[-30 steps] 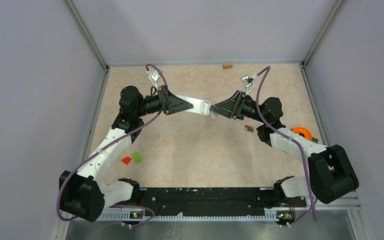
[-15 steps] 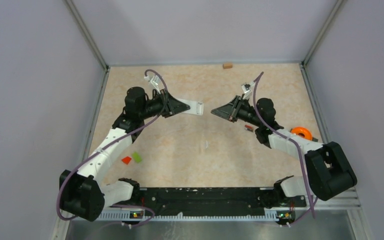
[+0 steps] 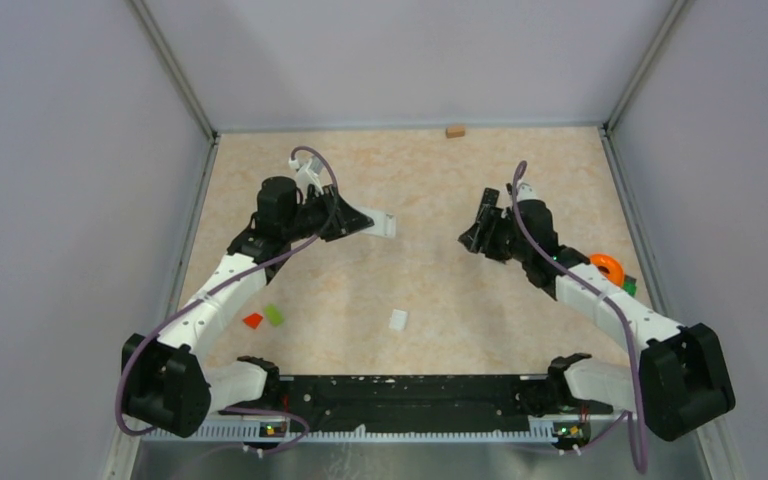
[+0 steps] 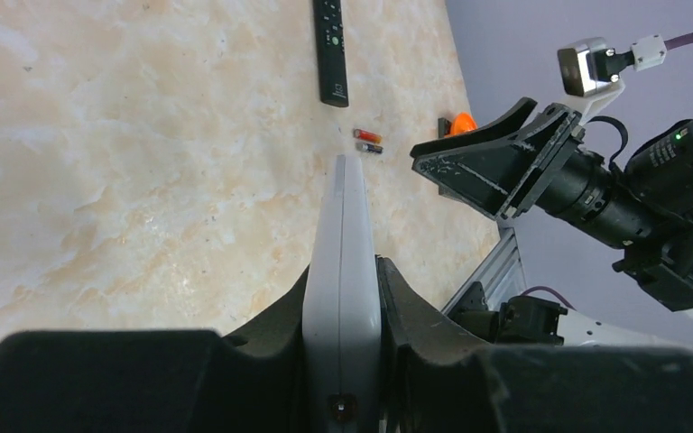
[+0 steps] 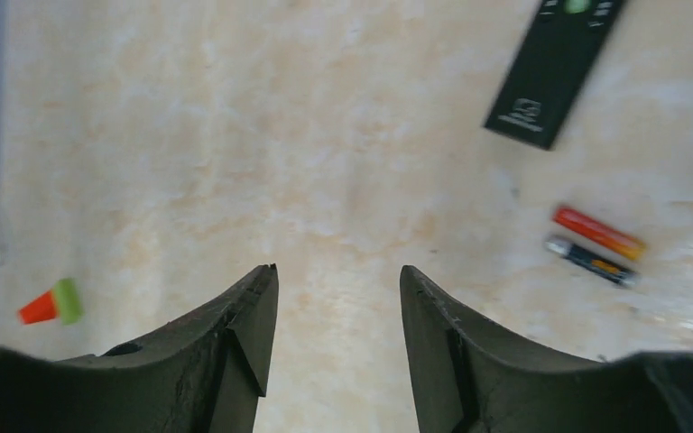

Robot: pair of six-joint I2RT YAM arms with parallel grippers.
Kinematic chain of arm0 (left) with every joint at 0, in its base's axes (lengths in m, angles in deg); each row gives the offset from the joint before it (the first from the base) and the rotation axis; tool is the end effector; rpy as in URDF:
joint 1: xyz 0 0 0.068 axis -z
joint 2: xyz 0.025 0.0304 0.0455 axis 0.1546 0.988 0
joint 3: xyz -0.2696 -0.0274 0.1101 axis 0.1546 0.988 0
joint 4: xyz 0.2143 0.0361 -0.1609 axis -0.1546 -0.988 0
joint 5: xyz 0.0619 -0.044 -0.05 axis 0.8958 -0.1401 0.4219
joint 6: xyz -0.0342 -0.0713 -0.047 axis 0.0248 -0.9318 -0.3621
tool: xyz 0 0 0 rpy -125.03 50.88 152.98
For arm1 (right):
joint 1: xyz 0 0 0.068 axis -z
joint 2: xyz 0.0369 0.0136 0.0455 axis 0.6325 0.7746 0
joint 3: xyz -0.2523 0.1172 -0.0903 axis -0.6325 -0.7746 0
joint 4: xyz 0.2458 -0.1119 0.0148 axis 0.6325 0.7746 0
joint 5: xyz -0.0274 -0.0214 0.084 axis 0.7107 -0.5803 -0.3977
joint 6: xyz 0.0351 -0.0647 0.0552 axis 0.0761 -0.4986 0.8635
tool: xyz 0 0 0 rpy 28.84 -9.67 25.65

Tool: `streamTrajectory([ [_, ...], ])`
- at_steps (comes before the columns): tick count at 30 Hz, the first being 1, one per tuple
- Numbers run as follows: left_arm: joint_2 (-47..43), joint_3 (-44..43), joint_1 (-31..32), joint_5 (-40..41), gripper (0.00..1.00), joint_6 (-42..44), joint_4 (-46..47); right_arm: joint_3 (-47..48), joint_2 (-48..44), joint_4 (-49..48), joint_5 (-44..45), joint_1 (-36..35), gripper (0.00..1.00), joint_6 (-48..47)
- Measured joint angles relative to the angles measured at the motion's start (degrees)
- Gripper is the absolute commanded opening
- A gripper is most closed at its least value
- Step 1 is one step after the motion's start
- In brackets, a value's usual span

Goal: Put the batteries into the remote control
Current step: Pick up the battery from the center of the board.

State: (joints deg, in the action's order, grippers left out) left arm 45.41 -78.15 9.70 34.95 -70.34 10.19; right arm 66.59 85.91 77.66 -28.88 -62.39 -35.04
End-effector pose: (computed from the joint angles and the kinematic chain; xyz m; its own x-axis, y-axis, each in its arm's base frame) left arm 0.2788 -0.1393 0.2993 -0.7483 -0.3373 -0.5712 0.3186 0.5726 -0.7554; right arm 0.2672 0.1285 0.2247 -0.6799 0.3475 -0.6457 -0.1366 0.8051 0.5772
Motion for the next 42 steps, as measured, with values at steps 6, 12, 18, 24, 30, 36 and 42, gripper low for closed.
streamTrajectory([
  [6,0.0,0.0,0.0,0.0,0.0,0.8,-0.4,0.7,-1.2,9.4,12.5,2.9,0.42,-9.9],
  [12,0.0,0.0,0.0,-4.2,0.0,2.6,-0.2,2.0,5.0,13.2,17.9,5.3,0.31,-15.3],
  [18,0.2,0.0,0.1,-11.5,0.0,3.9,1.1,4.5,10.8,14.9,19.2,5.3,0.35,-20.8],
  [24,0.5,0.0,0.2,-15.4,0.0,4.7,1.5,8.6,16.6,14.5,18.3,5.3,0.36,-27.6],
  [30,0.5,0.0,0.2,-17.9,0.0,5.0,2.3,10.8,22.1,14.8,16.2,5.3,0.35,-32.4],
  [36,0.5,0.0,0.2,-19.4,0.0,5.0,3.6,13.1,24.9,14.4,15.7,5.3,0.34,-34.0],
  [42,0.5,0.0,0.2,-20.2,0.0,4.9,3.7,14.5,27.3,14.6,14.4,5.5,0.32,-34.4],
])
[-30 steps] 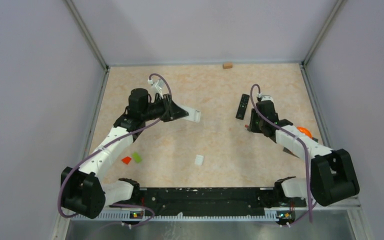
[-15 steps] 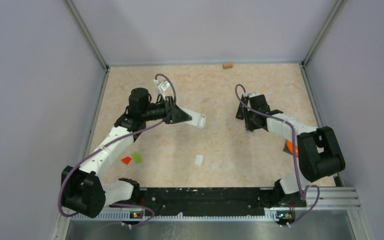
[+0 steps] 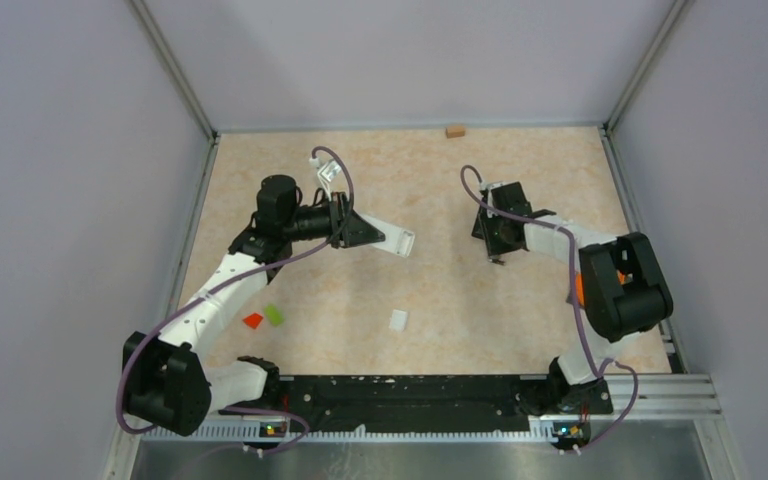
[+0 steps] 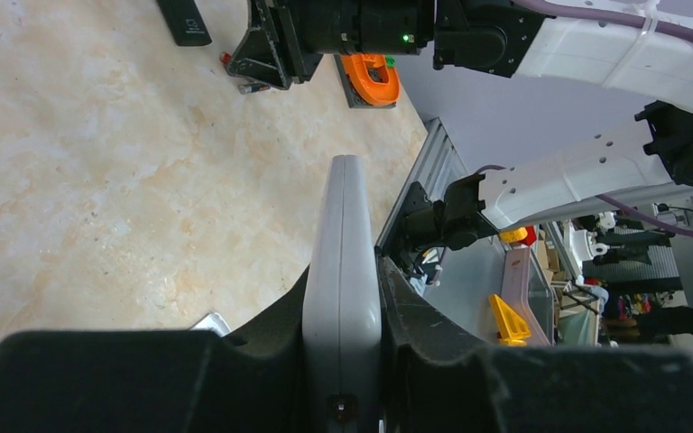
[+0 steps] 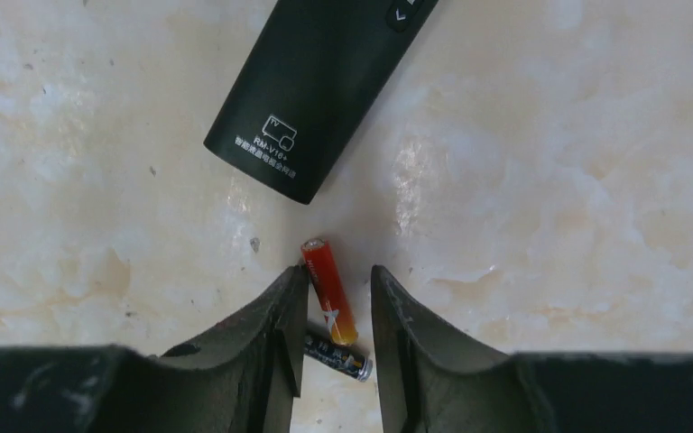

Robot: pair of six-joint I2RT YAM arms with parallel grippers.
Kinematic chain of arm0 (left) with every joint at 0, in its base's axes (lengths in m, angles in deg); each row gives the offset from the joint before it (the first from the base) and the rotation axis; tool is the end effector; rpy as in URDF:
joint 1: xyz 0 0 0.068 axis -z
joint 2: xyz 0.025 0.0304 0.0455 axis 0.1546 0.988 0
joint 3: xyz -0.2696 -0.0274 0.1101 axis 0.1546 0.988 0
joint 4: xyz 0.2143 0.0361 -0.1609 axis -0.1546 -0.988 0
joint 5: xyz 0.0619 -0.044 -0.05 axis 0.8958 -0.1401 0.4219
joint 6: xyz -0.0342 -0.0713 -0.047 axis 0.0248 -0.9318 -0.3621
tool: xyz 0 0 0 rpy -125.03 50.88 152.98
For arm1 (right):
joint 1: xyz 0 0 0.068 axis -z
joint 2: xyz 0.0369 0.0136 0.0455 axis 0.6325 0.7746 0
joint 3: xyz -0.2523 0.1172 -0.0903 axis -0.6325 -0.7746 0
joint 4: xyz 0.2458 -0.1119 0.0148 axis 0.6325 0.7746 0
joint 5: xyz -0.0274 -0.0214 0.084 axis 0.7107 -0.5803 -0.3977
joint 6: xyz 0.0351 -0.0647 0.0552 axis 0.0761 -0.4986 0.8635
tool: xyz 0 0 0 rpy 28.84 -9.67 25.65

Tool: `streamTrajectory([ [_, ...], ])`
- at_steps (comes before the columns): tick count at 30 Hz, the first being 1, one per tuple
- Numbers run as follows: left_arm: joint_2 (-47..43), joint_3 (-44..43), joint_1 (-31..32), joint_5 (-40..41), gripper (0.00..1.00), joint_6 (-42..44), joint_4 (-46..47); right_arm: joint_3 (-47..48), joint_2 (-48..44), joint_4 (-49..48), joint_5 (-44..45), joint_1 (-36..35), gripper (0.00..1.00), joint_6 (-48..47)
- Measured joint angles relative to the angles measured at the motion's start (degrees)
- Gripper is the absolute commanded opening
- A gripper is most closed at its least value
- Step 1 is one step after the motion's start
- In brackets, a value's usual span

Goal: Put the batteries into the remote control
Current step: Pick up the battery from the center of the board.

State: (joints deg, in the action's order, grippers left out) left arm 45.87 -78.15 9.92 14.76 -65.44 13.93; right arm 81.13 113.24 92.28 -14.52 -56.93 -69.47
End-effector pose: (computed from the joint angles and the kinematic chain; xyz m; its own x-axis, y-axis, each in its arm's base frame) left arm 0.2586 -0.1565 0.3120 -0.7781 -0.1198 -0.6166 0.5507 0.3420 -0.7614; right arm 0.3411 0.1009 0.1382 -0.8150 -0.2228 -0.5348 -0.2275 0.9720 -0.0582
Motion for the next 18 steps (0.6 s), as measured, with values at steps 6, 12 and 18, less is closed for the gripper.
streamTrajectory([
  [6,-0.2,0.3,0.0,-0.9,0.0,0.0,0.9,1.6,1.6,0.2,-1.4,0.7,0.32,0.7],
  [12,-1.2,0.9,0.0,-1.7,0.0,-0.5,3.2,1.5,1.6,0.1,-1.5,1.0,0.15,1.6],
  [18,-1.9,2.8,0.0,-3.7,0.0,-3.1,8.7,1.5,1.6,-0.4,0.2,1.0,0.0,3.6],
])
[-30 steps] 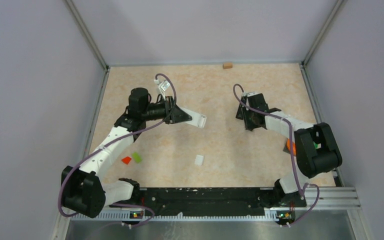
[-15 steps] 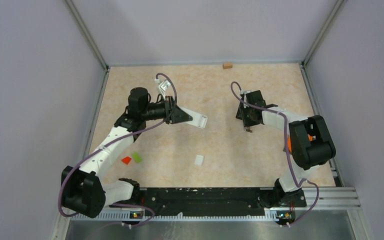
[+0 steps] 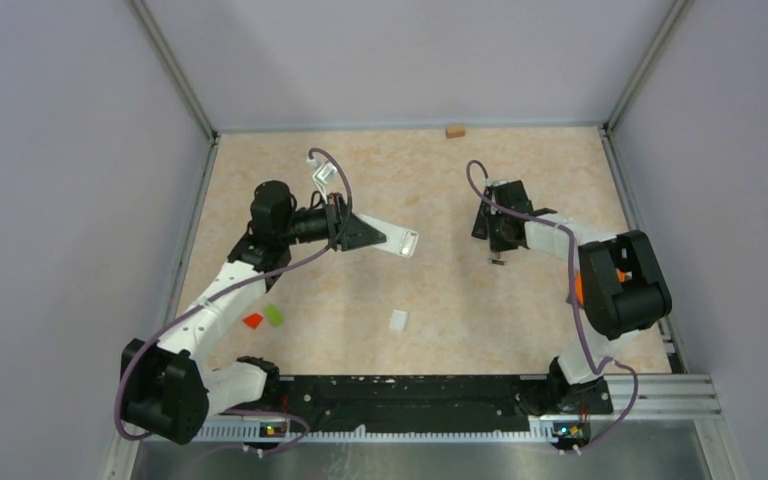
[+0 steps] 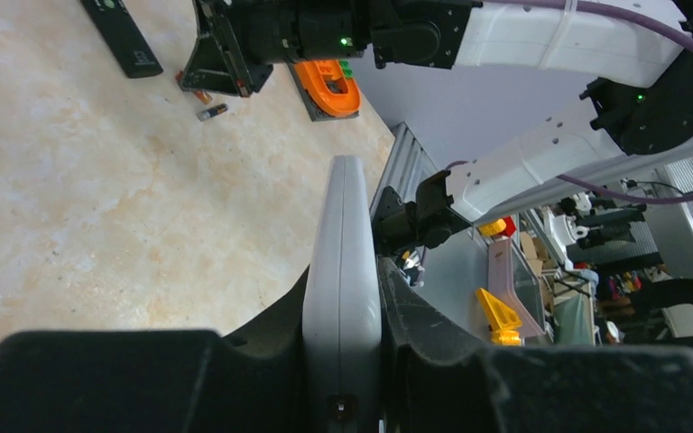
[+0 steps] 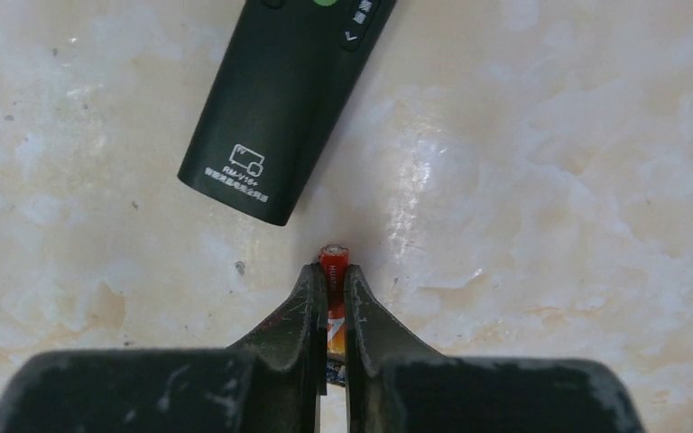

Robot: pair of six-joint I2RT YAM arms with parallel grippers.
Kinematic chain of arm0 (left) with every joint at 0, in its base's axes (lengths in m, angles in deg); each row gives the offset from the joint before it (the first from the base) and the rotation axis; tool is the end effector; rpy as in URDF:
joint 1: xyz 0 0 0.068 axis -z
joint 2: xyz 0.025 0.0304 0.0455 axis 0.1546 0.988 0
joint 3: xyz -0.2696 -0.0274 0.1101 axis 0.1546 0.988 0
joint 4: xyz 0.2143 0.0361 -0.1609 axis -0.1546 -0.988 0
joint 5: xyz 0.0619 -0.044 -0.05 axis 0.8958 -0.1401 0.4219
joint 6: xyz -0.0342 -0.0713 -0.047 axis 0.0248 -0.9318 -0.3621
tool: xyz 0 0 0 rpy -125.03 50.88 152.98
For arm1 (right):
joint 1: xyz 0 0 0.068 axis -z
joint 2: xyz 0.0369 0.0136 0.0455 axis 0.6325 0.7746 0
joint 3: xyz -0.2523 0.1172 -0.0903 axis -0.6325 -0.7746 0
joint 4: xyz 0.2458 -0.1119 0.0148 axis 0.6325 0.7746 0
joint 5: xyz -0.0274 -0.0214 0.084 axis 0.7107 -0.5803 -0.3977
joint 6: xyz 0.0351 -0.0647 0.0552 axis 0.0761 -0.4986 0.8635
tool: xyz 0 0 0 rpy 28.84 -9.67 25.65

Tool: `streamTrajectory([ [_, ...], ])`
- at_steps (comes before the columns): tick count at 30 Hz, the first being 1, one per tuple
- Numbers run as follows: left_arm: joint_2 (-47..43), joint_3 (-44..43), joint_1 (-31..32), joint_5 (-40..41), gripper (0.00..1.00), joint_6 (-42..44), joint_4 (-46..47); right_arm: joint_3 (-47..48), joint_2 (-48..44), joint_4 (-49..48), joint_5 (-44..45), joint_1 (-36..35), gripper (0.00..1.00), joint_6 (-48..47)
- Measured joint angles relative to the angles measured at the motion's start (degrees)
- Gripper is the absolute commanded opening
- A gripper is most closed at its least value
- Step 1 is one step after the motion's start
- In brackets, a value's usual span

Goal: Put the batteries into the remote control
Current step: Pick up the battery from the center of the board, then load the battery into the remote control.

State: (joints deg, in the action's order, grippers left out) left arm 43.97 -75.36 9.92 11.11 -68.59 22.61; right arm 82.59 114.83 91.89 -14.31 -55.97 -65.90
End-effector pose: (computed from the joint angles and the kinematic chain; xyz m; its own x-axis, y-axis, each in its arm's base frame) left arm 0.2491 -0.1566 0.3216 -0.7391 -0.1275 -0.6615 0.6202 0.2544 -0.7420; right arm 0.3506 0.0972 0.1373 -0.8277 -0.1472 -0.5415 -0.1577 0.9871 -0.0273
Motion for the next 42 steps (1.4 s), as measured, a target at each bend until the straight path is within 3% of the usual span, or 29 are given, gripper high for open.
streamTrajectory([
  [5,-1.0,3.1,0.1,-1.5,0.0,-4.2,7.1,-1.7,-2.0,-0.9,6.0,0.1,0.0,2.5],
  [11,-1.0,3.4,1.4,-1.3,0.0,-7.4,12.9,-3.2,-13.6,-0.9,9.9,0.2,0.0,5.8],
  [18,-0.6,5.0,3.0,7.4,0.0,-12.1,19.3,-0.7,-27.4,-0.9,1.3,-1.3,0.0,21.0],
  [25,4.4,8.1,3.0,16.0,0.0,-23.3,32.7,-0.2,-37.2,-7.5,-3.1,-11.9,0.0,33.4],
  [33,7.8,9.3,3.1,18.5,0.0,-34.3,42.5,3.2,-35.3,-13.6,-1.8,-22.0,0.0,37.0],
  [42,7.8,9.6,3.7,19.2,0.0,-38.1,45.4,7.9,-29.6,-13.9,5.3,-29.7,0.0,33.6],
])
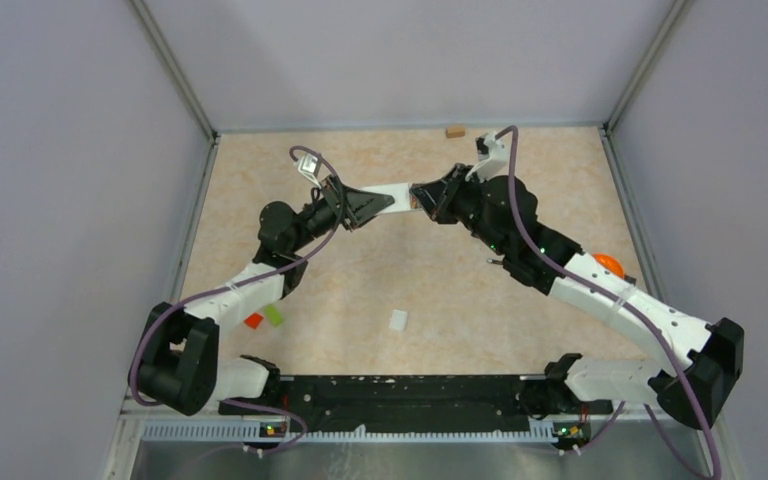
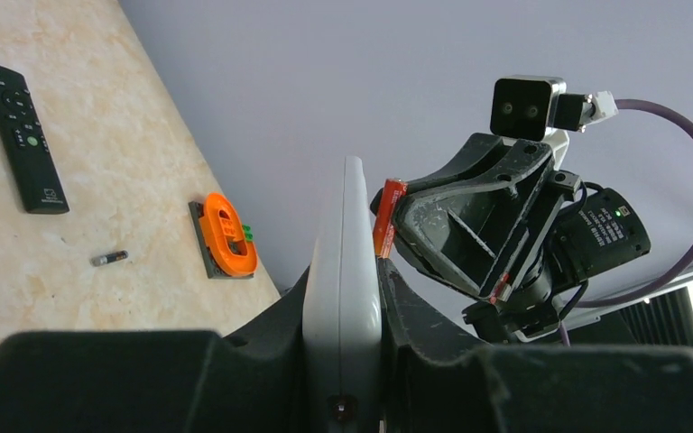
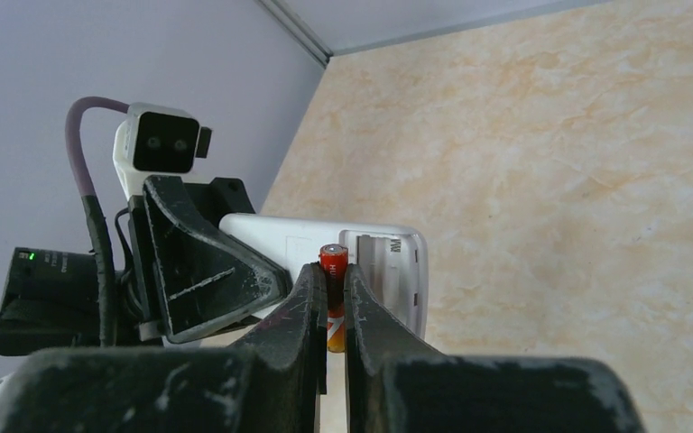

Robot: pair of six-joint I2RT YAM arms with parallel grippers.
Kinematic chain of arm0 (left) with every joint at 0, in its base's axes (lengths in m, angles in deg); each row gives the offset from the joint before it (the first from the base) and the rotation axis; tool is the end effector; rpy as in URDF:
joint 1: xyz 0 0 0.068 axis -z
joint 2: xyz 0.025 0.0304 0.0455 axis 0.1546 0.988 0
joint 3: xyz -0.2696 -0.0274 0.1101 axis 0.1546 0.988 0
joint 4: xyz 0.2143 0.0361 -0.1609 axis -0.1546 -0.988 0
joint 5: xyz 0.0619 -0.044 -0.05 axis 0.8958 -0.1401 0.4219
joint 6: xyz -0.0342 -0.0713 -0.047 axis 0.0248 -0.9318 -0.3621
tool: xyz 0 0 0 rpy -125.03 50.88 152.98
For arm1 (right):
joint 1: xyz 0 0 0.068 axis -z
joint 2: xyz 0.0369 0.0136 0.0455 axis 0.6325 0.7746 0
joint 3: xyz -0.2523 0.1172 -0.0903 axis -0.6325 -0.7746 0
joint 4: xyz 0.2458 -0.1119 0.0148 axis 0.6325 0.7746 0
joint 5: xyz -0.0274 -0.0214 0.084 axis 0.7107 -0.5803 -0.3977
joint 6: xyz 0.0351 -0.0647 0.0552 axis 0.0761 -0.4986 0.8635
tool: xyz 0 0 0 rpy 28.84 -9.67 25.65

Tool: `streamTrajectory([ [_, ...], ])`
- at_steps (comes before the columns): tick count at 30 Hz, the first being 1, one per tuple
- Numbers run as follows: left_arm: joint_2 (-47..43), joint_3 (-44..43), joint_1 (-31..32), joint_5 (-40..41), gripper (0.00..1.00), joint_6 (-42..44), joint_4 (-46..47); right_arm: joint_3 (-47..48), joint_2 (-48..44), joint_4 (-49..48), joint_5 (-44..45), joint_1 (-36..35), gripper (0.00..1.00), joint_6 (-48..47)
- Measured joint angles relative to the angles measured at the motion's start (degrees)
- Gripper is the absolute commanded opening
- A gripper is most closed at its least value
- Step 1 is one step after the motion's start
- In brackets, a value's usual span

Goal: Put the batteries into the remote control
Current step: Load the battery into the remote control.

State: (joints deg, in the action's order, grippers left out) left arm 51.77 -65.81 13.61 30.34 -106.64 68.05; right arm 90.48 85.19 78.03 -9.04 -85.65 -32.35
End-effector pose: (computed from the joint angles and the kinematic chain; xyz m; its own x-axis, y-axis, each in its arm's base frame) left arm 0.2750 -0.1666 0.3228 -0.7494 -0.5422 -0.3801 0.4478 0.0080 -0.8941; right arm 0.2320 0.2214 0.3966 -0.4265 0.4519 -0.7835 -0.4062 0.6783 0.6123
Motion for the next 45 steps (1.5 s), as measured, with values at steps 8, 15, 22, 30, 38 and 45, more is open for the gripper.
streamTrajectory([
  [8,0.0,0.0,0.0,0.0,0.0,-2.5,0.2,0.0,0.2,-0.1,3.1,-0.6,0.0,-3.3],
  [15,0.0,0.2,-0.1,0.2,0.0,-5.0,1.1,0.0,1.4,-1.5,4.0,-1.3,0.02,-5.5],
  [22,0.0,0.4,-0.1,0.8,0.0,-6.7,1.9,0.2,1.7,-2.5,4.5,-1.6,0.16,-6.2],
  [30,0.4,0.4,0.0,0.8,0.0,-8.4,4.2,2.2,1.8,-1.0,3.1,-1.9,0.27,-5.5],
  [38,1.0,0.5,0.0,0.8,0.0,-8.9,5.7,3.8,1.8,1.3,3.3,-1.9,0.25,-5.5],
  [45,1.0,0.5,0.0,0.8,0.0,-9.1,5.7,4.2,1.8,2.6,5.6,-1.9,0.12,-5.1],
])
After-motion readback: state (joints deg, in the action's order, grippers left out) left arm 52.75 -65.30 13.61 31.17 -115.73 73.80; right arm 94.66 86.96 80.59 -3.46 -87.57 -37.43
